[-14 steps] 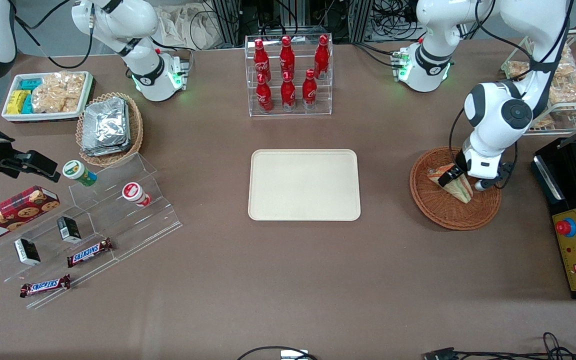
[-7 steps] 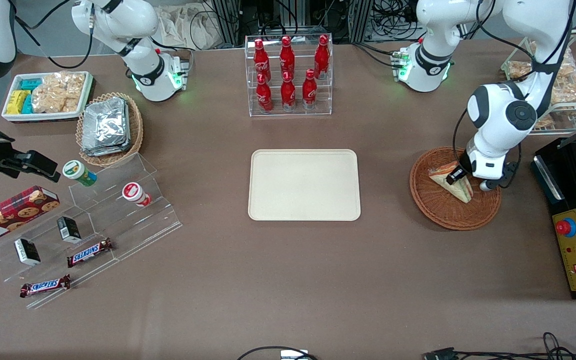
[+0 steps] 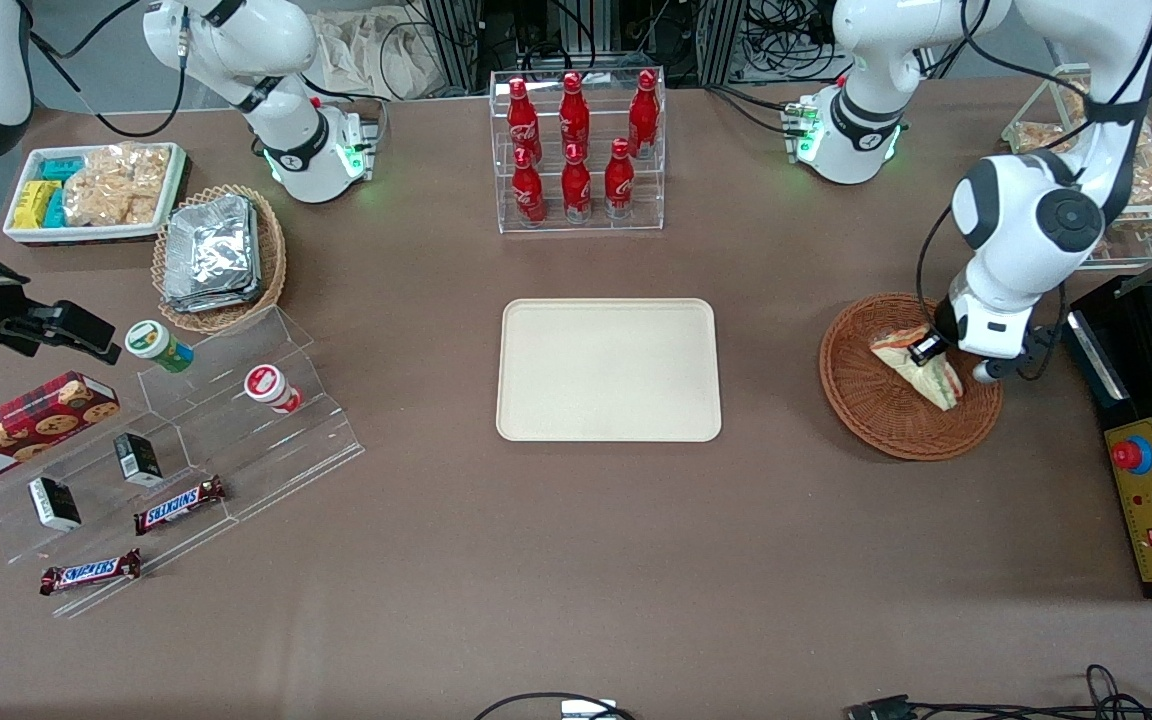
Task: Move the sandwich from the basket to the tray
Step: 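Lift the sandwich out of the basket toward the tray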
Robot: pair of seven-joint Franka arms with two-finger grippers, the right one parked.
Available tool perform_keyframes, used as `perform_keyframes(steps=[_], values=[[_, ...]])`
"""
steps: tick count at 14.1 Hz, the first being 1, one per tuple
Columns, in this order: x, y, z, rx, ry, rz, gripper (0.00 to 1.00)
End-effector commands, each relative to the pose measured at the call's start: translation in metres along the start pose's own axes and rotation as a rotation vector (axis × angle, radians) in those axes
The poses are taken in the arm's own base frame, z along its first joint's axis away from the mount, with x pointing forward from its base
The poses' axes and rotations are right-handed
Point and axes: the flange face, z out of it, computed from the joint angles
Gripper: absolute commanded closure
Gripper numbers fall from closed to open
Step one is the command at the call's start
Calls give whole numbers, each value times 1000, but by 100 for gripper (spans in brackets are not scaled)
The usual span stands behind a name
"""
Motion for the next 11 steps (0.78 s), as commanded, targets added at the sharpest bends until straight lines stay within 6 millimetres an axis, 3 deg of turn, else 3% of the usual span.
perform_keyframes(steps=[1,6,11], values=[[2,23,-51,15,3,211,95],[-16,111,-103,10,47,487,94],[-62,186,-112,-4,71,640,93]])
